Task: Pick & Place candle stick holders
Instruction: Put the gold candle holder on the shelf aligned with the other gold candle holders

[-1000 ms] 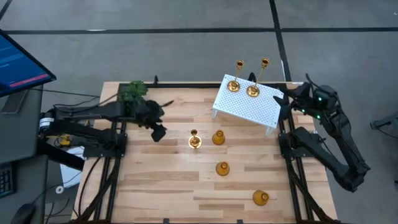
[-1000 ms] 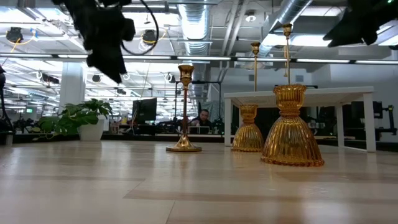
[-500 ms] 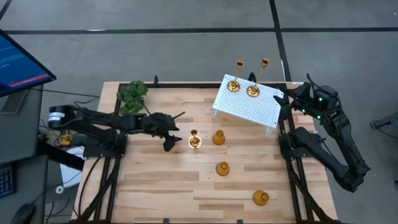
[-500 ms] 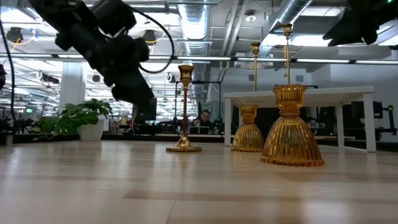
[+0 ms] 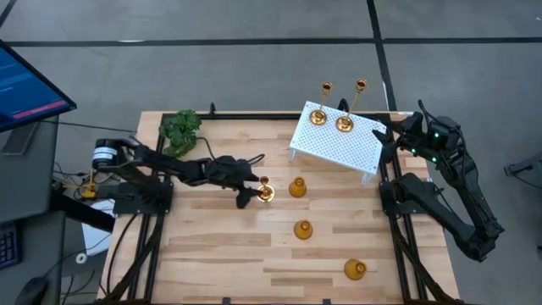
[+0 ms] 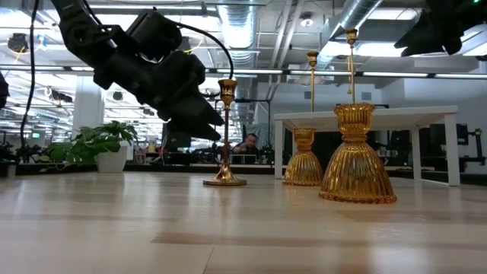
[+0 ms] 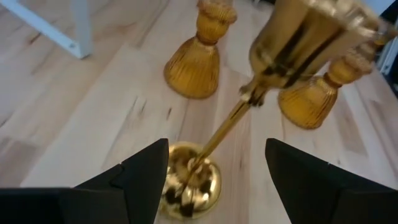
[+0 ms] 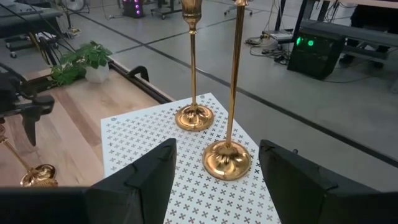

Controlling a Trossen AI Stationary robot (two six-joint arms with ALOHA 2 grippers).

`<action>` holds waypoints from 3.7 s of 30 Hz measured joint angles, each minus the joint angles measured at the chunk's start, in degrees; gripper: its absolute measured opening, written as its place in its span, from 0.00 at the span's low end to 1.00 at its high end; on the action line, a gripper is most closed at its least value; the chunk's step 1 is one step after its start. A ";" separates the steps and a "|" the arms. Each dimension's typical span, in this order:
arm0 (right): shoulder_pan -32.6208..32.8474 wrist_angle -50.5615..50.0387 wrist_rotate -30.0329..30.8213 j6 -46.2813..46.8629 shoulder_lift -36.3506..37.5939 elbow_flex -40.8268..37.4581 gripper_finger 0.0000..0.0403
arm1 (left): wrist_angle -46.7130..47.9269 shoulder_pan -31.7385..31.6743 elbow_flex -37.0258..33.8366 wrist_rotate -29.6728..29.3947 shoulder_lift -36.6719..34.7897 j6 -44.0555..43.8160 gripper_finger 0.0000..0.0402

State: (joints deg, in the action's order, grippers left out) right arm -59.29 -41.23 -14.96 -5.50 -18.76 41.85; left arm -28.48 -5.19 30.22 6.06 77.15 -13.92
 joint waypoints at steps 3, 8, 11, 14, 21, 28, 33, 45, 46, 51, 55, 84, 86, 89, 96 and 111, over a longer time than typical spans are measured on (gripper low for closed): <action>0.00 -0.01 0.00 0.00 0.00 0.00 0.55 | -3.37 -0.02 0.02 0.00 1.14 -0.02 0.67; 0.00 -0.28 0.00 0.00 0.00 0.00 0.55 | -6.08 -0.02 0.02 0.00 1.37 -0.40 0.65; 0.00 -0.38 0.00 0.02 0.00 -0.02 0.55 | -5.90 -0.02 0.02 0.00 1.39 -1.32 0.57; 0.00 -0.40 0.00 0.02 0.00 -0.02 0.55 | -5.95 -0.02 0.02 0.00 1.39 -1.32 0.44; 0.00 -0.50 0.00 0.02 0.00 -0.02 0.55 | -8.51 -0.07 0.02 -0.28 1.39 0.12 0.11; 0.00 -5.84 -0.13 -1.85 -0.02 -0.02 0.55 | -11.54 -0.72 0.02 -0.28 0.83 -0.30 0.04; 0.04 -8.25 -3.62 -3.00 -0.02 -0.04 0.55 | -11.86 -0.68 0.02 -0.30 -2.87 -0.40 0.02; 6.18 2.35 -12.00 3.70 -5.68 -0.04 0.55 | -11.86 -0.87 0.02 -9.23 -16.61 0.51 0.03; 7.43 3.94 -12.04 4.36 -6.82 -0.04 0.55 | -11.86 -0.87 0.02 -9.31 -16.97 0.49 0.03; 17.03 11.71 -11.82 7.51 -14.85 -0.04 0.55 | -11.71 -0.87 0.02 -9.96 -17.10 0.01 0.03; 27.16 15.91 -7.79 7.70 -21.53 -0.04 0.53 | -11.66 -0.87 0.00 -10.20 -16.77 -1.25 0.03; 47.51 41.54 -8.23 0.30 -59.35 15.82 0.57 | -11.33 -0.61 3.47 -9.20 -16.71 -1.34 0.03; 47.37 41.25 -11.37 -0.66 -62.21 18.31 0.55 | -11.35 -0.61 3.47 -9.20 -16.71 -0.65 0.03; 46.49 40.51 -15.97 -0.94 -66.03 21.37 0.51 | -11.40 -0.61 3.47 -9.20 -16.71 0.27 0.03; 45.02 38.94 -19.71 -0.06 -71.94 25.60 0.43 | -11.42 -0.31 3.47 -9.24 -16.71 1.48 0.03; 46.36 37.27 -14.32 1.55 -71.82 26.33 0.48 | -11.53 -0.35 3.47 -9.05 -16.71 3.07 0.03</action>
State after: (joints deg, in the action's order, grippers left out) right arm -12.93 -3.96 -29.28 -3.95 -90.59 68.18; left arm -40.01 -5.54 33.69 -2.98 60.45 -10.85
